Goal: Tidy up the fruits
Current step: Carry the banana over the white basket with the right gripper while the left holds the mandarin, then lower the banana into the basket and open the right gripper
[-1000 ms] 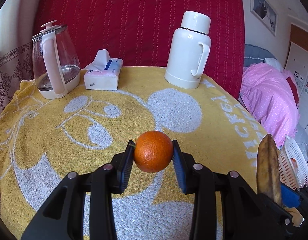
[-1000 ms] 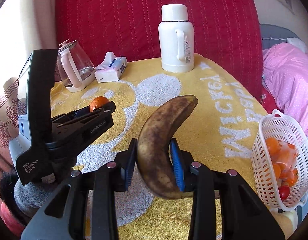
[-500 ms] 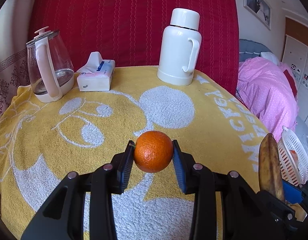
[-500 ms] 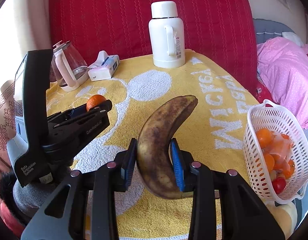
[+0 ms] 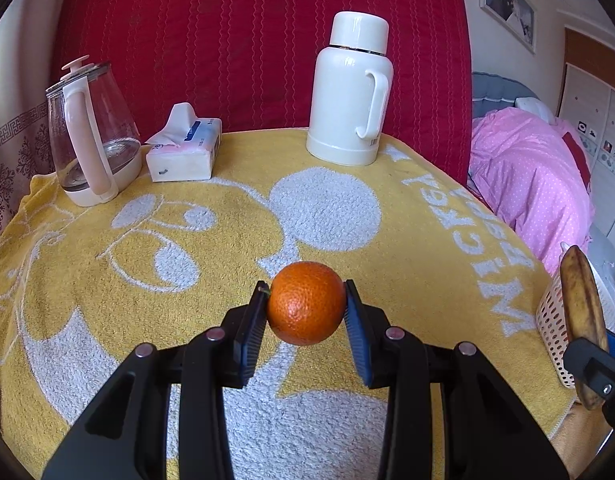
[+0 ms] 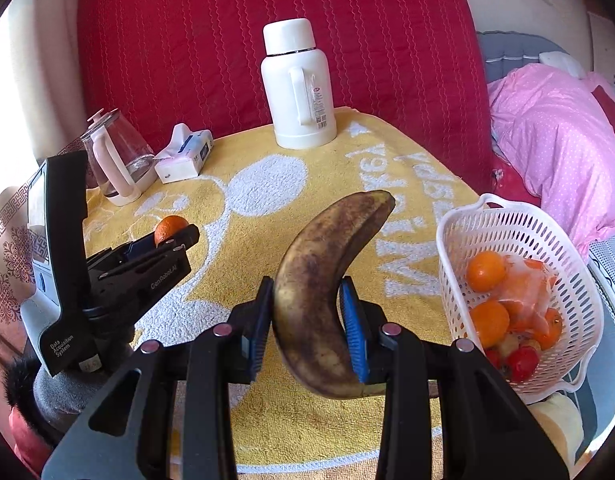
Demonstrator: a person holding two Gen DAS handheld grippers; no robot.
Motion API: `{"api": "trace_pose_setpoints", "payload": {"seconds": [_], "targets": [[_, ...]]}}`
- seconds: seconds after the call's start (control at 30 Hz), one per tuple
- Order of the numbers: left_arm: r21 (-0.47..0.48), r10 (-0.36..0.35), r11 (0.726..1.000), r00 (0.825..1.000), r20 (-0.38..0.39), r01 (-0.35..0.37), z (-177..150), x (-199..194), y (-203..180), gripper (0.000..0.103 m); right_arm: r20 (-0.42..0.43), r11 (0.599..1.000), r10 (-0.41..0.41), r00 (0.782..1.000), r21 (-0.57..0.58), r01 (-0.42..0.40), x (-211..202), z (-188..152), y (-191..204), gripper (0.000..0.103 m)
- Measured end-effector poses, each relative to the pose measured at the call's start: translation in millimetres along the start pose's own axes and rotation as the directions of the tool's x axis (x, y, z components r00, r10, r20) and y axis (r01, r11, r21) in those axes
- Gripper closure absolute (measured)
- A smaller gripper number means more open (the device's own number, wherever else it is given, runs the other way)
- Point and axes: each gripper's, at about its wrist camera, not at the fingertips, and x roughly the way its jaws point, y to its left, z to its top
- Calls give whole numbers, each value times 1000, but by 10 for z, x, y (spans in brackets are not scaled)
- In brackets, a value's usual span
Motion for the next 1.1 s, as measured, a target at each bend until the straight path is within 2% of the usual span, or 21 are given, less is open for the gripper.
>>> {"api": "trace_pose_setpoints", "payload": {"seconds": [0.3, 0.63, 0.83, 1.1], "targets": [[6, -2, 1000, 1000, -2, 3, -11, 7, -19, 65, 39, 995, -78, 996, 69, 75, -220, 47, -423, 68], [9, -1, 1000, 1000, -4, 1, -19, 14, -29, 65, 32, 968, -177, 984, 184, 168, -320, 18, -1015, 68], [9, 0, 1000, 1000, -5, 0, -24, 21, -30, 65, -3, 948, -191, 982, 258, 186, -265, -22, -1298, 68], [9, 0, 1000, 1000, -8, 0, -28, 31, -28, 65, -43, 943, -179, 983, 278, 184, -121, -46, -1398, 68]]}}
